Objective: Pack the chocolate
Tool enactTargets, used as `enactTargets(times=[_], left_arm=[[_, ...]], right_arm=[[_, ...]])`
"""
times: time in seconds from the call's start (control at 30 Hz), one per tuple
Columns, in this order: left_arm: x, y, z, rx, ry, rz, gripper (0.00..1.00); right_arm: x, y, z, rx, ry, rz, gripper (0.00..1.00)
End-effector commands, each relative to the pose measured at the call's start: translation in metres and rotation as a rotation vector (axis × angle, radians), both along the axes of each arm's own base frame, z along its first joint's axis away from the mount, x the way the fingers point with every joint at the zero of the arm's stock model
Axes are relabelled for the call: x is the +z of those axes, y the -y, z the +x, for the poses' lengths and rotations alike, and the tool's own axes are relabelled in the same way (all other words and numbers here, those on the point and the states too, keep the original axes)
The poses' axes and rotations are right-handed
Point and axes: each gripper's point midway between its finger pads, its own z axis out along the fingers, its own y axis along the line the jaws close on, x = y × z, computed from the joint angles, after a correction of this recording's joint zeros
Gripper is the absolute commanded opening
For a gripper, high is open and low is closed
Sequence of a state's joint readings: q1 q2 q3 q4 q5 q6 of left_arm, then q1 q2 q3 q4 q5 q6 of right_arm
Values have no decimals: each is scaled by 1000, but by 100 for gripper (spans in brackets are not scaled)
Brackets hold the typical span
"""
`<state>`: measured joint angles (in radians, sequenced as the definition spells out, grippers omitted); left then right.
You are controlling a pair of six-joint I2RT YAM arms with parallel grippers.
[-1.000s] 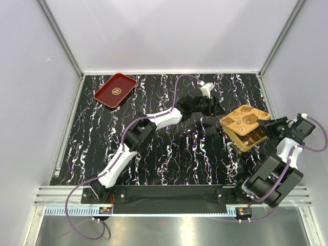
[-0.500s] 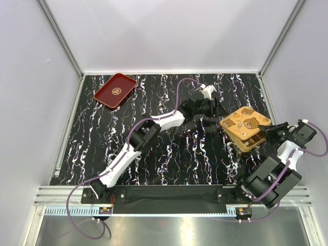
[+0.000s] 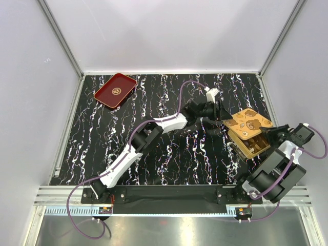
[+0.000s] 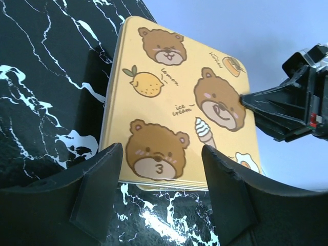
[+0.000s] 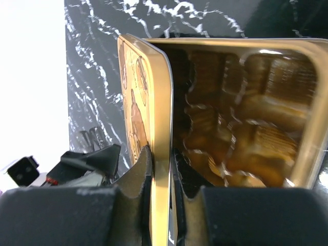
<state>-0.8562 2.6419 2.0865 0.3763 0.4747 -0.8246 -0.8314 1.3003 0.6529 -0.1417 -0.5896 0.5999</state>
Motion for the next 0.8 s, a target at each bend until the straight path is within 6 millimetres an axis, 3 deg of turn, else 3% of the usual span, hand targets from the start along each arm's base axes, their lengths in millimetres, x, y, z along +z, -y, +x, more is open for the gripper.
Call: enactTargets(times=[0.0, 0.2, 0.33, 0.37, 0.43, 0.47, 0.5, 0.53, 0.57, 0.6, 0.67, 0.77], left_arm=[[25, 8, -2, -23, 70, -72, 68], [10, 3, 9, 18, 48, -44, 68], [10, -2, 11, 23, 40, -31, 68], [19, -4, 10, 22, 50, -34, 67], [14, -12, 8, 29, 69, -6, 66], [34, -15, 6, 33, 99, -18, 66], [25, -22, 4, 32, 121, 13, 66], [31, -25, 4, 30, 144, 20, 66], [47, -30, 1, 30, 168, 30, 65], [42, -36, 0, 31, 205, 66, 65], [59, -44, -2, 43, 233, 90, 63], [60, -47, -11, 24, 254, 139, 59]], right_arm=[[-41, 18, -25, -97, -176, -63, 17], [-53, 16, -27, -75, -172, -68, 3], [-36, 10, -7, -16, -12, -76, 0], [-22, 8, 2, 14, 60, -89, 0], [-5, 7, 11, 24, 133, -83, 0], [13, 7, 18, 49, 200, -103, 0], [29, 9, 24, 54, 246, -101, 0], [42, 10, 28, 66, 279, -112, 0], [52, 9, 30, 74, 291, -107, 0], [72, 14, 35, 74, 315, -121, 0], [89, 13, 37, 71, 334, -110, 0], [129, 16, 39, 42, 400, -128, 0]])
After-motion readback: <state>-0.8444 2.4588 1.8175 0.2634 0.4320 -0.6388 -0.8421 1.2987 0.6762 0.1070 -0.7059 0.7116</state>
